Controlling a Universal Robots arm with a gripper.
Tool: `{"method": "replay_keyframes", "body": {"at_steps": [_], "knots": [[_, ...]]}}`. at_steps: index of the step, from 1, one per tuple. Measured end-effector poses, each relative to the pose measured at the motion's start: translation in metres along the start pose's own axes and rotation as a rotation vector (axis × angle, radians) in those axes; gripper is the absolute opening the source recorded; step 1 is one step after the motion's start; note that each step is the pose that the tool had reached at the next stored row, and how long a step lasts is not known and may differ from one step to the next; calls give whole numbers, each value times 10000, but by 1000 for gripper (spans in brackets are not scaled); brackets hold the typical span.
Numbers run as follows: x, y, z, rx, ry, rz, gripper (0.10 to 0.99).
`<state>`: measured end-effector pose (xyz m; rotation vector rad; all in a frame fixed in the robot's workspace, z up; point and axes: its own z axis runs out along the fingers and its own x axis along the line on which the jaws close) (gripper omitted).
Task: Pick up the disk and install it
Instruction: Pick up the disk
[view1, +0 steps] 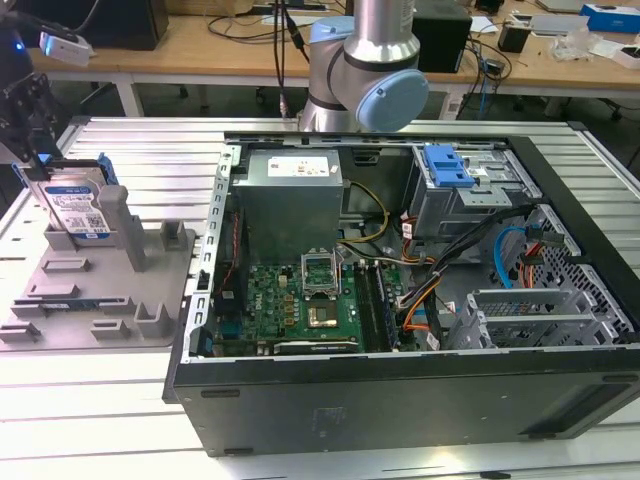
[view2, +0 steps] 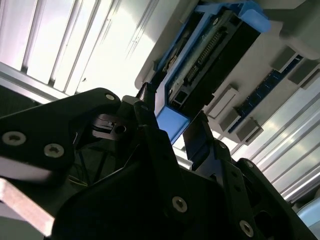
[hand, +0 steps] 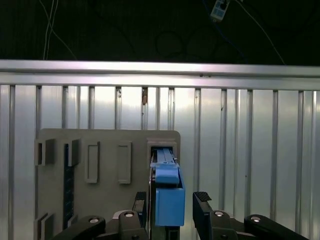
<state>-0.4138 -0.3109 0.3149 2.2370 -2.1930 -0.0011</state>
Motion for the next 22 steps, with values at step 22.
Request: {"method": "replay_keyframes", "body": {"at_steps": [22], "knots": [[0,14,129,0,-2,0,408]]}}
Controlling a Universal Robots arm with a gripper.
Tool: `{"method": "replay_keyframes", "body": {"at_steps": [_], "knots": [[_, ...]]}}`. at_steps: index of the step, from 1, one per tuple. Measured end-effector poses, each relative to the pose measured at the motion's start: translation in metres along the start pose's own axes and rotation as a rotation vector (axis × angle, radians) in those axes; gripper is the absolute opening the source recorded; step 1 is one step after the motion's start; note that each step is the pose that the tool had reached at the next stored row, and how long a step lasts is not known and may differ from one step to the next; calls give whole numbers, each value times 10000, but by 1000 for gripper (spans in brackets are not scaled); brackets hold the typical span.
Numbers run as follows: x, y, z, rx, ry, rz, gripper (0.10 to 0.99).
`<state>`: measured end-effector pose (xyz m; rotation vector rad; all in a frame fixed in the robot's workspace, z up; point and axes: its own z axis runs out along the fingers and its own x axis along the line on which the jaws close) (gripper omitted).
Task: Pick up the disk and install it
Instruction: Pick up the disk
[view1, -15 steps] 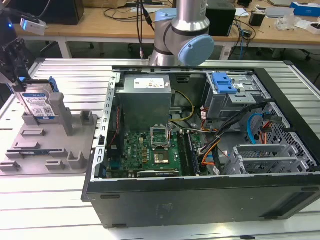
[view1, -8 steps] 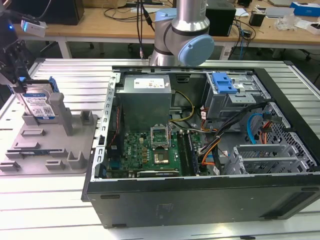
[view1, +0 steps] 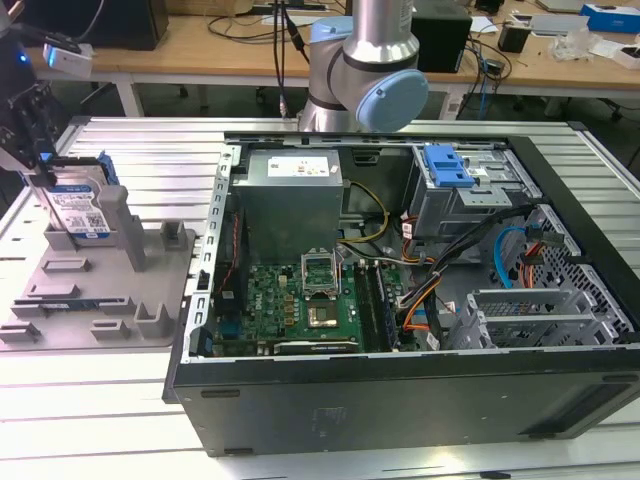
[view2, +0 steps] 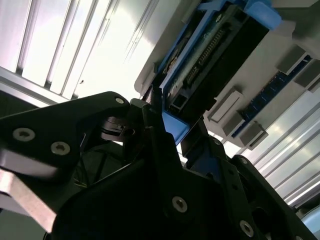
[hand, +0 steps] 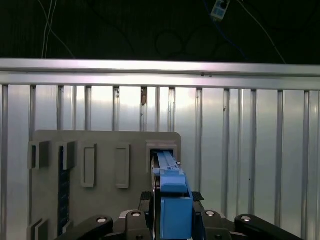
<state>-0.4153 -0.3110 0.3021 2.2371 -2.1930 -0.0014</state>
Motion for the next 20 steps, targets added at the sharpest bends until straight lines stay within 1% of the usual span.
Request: {"method": "replay_keyframes", "body": {"at_steps": [8,10,11,20], "knots": [[0,0,22,-1,1,0,408],[0,0,22,-1,0,0,392],[0,0,22,-1,0,-1,369],[0,0,23,-1,0,0,369]]}}
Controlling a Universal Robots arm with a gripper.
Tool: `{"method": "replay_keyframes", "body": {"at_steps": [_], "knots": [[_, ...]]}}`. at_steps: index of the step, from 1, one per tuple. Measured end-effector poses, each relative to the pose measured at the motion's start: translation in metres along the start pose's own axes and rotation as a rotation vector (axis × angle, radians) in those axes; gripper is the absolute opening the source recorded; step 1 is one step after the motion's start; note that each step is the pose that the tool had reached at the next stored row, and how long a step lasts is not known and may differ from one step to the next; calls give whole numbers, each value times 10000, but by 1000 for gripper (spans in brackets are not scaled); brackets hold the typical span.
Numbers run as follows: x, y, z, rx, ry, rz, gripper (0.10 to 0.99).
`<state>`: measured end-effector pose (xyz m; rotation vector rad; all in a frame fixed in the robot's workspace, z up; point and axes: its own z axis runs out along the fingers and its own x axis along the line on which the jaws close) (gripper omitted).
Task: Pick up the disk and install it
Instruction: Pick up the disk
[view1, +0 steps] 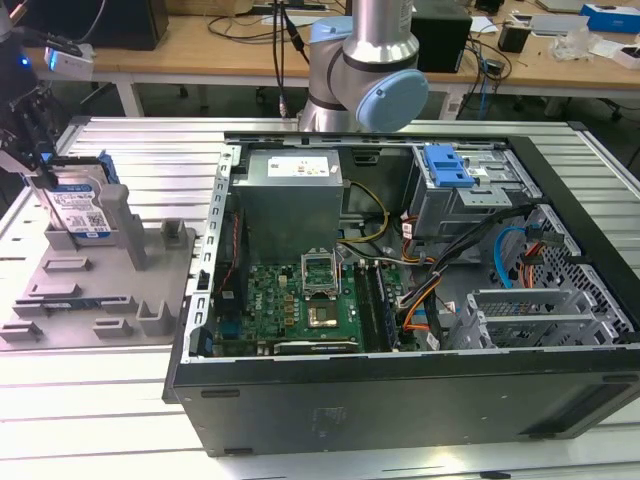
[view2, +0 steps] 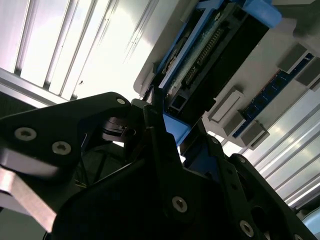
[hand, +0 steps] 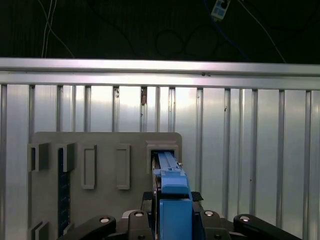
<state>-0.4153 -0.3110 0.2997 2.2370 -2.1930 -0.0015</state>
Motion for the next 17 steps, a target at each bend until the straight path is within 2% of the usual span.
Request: {"method": "replay_keyframes", "body": {"at_steps": [6,11,17], "knots": [[0,0,-20,7,-4,0,369],[1,1,-128,1,-1,0,369],[1,2,-300,1,-1,0,369]]}}
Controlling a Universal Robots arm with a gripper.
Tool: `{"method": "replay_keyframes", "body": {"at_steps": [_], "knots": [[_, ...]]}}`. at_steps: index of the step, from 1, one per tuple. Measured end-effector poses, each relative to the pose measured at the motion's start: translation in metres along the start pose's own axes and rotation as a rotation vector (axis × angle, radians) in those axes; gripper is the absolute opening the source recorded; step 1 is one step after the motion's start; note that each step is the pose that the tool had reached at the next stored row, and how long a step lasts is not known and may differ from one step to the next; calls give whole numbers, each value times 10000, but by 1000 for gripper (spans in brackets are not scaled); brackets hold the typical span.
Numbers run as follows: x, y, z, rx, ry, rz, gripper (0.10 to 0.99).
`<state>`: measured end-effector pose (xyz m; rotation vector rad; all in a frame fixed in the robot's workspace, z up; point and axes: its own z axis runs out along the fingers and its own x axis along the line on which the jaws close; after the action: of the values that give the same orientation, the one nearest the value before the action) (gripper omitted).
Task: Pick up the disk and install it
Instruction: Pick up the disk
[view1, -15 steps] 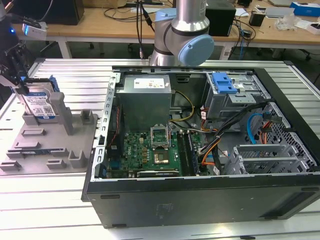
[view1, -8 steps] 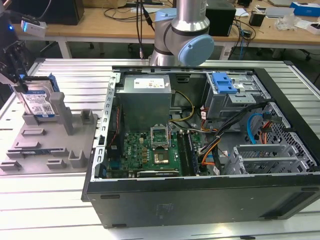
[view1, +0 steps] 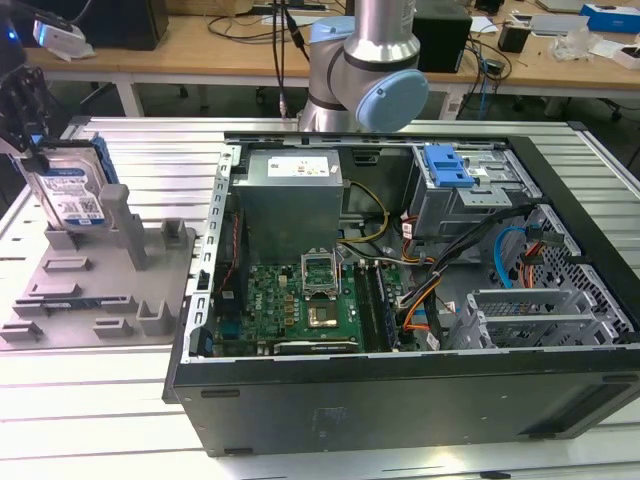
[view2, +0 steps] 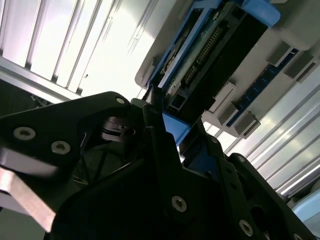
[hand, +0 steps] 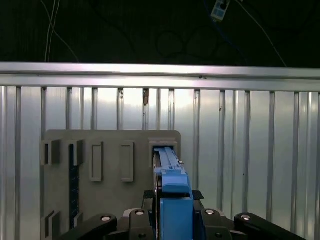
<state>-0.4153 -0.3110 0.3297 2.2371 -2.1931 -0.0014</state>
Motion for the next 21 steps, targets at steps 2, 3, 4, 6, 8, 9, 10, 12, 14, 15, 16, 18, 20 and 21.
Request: {"method": "replay_keyframes", "body": {"at_steps": [2,3,4,6,8,9,10,12,14,15,16,18,20,21], "knots": [[0,0,-65,0,0,0,369],[1,1,-110,1,-1,0,369],[1,1,-159,0,0,0,369],[1,2,-254,0,0,0,369],[2,3,-358,0,-1,0,369],[2,3,-414,-1,-1,0,369],[2,3,-443,0,0,0,369],[3,4,-547,-1,0,0,369],[4,5,-668,0,0,0,369],[4,5,-721,0,0,0,369],[4,5,-762,0,-1,0,369],[5,6,-842,0,0,0,369],[5,6,-914,0,0,0,369],[5,6,-947,0,0,0,369]]}}
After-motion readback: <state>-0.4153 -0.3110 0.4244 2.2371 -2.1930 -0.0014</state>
